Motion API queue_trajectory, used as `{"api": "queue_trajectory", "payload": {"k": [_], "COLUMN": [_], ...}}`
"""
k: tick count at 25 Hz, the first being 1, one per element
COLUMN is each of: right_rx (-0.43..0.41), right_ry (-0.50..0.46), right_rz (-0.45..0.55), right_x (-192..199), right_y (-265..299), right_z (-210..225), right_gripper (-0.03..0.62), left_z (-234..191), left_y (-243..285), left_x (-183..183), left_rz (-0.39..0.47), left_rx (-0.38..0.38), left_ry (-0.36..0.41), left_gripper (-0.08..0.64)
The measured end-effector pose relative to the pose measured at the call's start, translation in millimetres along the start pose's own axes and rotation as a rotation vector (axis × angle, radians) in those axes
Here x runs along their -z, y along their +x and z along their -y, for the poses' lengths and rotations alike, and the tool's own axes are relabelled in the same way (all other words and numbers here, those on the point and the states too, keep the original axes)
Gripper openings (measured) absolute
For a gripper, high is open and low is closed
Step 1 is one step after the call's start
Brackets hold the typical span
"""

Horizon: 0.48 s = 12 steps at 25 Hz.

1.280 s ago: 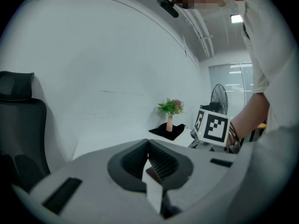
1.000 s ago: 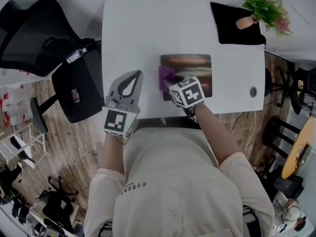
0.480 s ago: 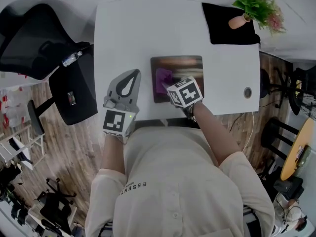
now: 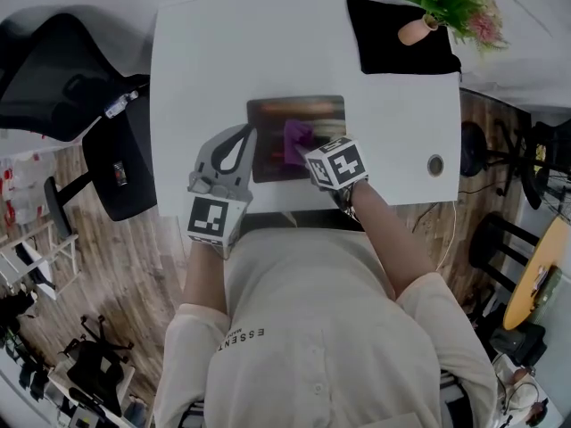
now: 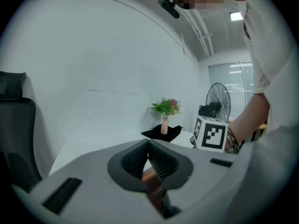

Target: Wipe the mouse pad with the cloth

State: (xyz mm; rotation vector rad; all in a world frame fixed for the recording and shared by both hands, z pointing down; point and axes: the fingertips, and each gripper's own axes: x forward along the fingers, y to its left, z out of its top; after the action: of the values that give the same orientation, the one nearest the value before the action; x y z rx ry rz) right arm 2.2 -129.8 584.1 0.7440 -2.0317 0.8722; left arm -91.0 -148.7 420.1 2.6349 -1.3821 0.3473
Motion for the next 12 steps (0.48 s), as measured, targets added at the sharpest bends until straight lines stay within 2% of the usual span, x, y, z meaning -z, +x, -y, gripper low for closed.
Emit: {"api": "queue_trajectory", "payload": {"k": [4,12], "right_rx": [0.003,0.031], "right_ry": [0.008,0.021], "right_rz": [0.003,0.026], "right_x": [9.2,26.7], "right_y": [-12.0,-39.2], "right_z": [20.5,64.1], "right_gripper": [0.103,0.104], "left_z": [17.4,57.4], "left_y": [12.9,34.3], "left_x": [0.6,-2.7], "left_rz": [0.006,-0.010], "left_rx": [0.014,0.011], "left_ry": [0.046,0.040], "left_gripper": [0.002,0.002]}}
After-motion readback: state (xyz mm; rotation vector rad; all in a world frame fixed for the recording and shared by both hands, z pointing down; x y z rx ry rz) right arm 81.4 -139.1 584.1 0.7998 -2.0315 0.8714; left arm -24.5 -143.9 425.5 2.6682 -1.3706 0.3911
